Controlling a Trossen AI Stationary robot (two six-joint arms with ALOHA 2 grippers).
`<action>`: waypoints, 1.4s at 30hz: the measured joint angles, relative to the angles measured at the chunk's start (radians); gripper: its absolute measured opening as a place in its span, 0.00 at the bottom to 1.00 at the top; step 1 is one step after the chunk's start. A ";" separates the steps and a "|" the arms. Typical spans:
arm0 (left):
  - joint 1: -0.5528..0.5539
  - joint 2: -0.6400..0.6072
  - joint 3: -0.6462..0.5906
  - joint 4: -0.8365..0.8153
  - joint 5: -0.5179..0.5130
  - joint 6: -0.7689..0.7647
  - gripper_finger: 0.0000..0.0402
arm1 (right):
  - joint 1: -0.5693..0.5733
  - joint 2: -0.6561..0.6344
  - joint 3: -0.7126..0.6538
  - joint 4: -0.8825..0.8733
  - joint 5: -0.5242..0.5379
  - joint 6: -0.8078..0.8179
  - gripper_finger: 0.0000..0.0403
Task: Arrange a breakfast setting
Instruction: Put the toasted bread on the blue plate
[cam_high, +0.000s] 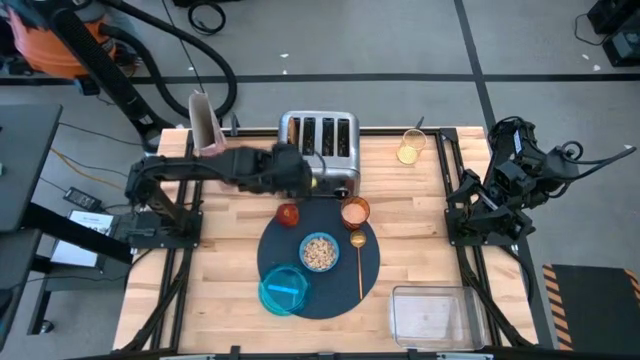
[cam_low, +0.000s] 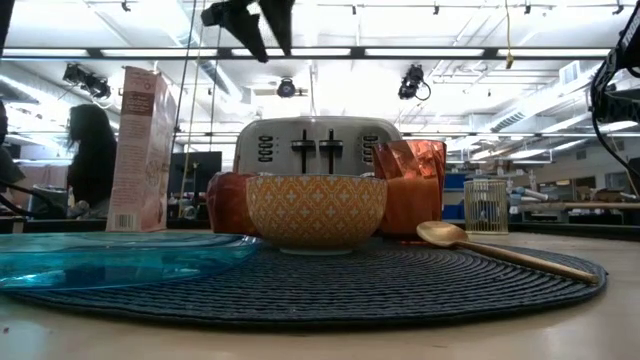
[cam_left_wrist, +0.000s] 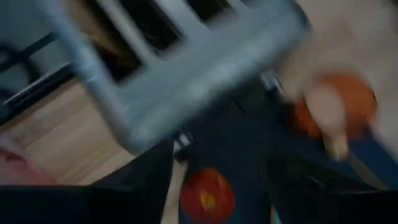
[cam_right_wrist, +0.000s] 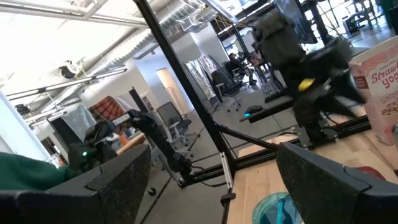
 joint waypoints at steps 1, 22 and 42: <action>0.019 0.000 0.005 0.000 -0.029 -0.052 0.62 | 0.000 0.000 0.000 0.000 0.000 -0.003 0.87; 0.385 0.171 0.008 0.201 -0.110 -0.114 0.72 | 0.000 0.000 0.000 0.000 0.027 -0.014 0.87; 0.441 0.202 0.008 0.217 -0.111 -0.145 0.48 | 0.000 0.000 0.000 -0.003 0.027 -0.023 0.87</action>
